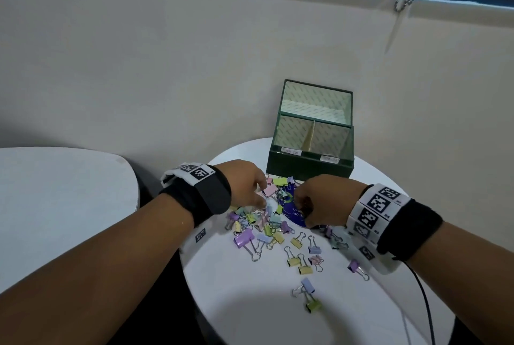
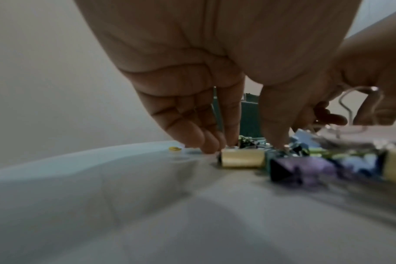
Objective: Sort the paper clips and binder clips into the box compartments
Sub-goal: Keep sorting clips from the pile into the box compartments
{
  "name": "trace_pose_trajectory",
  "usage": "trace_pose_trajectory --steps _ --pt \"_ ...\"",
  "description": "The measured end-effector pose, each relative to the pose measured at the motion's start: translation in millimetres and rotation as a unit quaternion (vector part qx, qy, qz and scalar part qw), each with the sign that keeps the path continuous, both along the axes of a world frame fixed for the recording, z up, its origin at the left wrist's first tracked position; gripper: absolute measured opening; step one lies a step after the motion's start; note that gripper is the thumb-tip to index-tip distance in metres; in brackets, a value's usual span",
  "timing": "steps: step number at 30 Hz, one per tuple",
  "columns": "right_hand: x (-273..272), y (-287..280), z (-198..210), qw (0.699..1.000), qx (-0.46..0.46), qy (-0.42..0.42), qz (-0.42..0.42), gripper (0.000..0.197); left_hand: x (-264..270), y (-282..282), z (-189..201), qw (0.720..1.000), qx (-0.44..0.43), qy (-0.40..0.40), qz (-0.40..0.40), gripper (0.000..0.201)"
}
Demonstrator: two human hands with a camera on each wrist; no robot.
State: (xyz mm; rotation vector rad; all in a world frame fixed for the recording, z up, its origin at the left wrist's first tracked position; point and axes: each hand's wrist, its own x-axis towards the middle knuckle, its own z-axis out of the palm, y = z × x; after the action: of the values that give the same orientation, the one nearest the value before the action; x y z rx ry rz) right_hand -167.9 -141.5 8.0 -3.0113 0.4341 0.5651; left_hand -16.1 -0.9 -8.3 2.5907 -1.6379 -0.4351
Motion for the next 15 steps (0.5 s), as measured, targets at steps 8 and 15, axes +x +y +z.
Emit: trace_pose_trajectory --steps 8,15 --pt "-6.4 -5.4 -2.0 1.000 -0.003 -0.010 -0.024 0.032 -5.8 2.2 -2.1 0.999 -0.016 0.023 -0.034 0.023" --pt "-1.9 -1.5 -4.2 1.000 -0.013 -0.015 -0.013 0.020 -4.9 4.3 -1.1 0.999 -0.040 0.021 -0.004 0.009"
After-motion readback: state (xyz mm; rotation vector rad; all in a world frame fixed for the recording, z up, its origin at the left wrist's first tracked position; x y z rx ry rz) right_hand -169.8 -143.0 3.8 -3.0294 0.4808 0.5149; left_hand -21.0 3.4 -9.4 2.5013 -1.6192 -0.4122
